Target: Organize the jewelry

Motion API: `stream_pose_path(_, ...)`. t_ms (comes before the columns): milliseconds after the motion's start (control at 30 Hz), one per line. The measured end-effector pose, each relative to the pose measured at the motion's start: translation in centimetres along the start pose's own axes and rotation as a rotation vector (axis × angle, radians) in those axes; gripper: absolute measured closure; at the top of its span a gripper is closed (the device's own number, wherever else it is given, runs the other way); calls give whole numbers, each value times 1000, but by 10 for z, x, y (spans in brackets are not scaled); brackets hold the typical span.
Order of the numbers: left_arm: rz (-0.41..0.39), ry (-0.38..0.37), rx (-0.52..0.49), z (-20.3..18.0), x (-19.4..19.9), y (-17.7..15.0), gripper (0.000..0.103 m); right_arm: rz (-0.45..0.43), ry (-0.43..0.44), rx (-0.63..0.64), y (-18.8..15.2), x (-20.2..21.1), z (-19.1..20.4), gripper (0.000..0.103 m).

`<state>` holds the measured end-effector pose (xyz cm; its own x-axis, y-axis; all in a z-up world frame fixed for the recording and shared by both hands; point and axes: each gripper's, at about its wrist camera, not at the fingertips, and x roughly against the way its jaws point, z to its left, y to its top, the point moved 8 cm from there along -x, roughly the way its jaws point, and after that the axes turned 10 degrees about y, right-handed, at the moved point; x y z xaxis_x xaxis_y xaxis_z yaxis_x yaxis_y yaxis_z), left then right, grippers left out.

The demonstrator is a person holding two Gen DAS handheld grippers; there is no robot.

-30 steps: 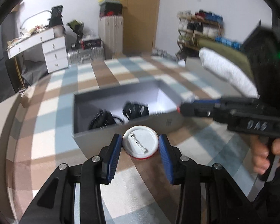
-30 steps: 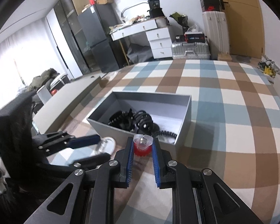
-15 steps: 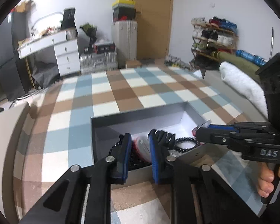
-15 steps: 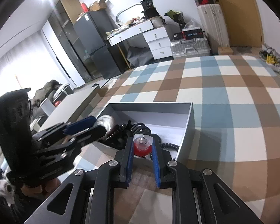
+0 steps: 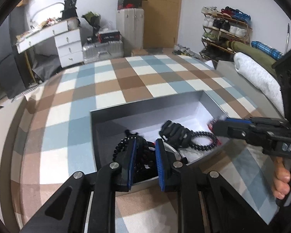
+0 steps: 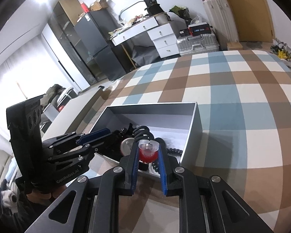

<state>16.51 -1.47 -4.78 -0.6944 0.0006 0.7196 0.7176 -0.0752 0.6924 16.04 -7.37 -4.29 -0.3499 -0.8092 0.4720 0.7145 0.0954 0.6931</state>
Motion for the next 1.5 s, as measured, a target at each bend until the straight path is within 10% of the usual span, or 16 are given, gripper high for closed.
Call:
stream_pose_path(800, -29, -18, 46, 11, 14, -5, 87, 8, 14, -45, -1, 9, 1, 70)
stream_pose_path(1167, -138, -8, 84, 10, 45, -11, 20, -72, -68, 73, 2, 35, 19, 5)
stream_pose_path(1300, -197, 39, 89, 12, 53, -14, 1, -131, -104, 135, 2, 43, 25, 0)
stream_pose_path(1500, -226, 41, 89, 16, 52, -22, 1, -149, -53, 151, -7, 45, 30, 0)
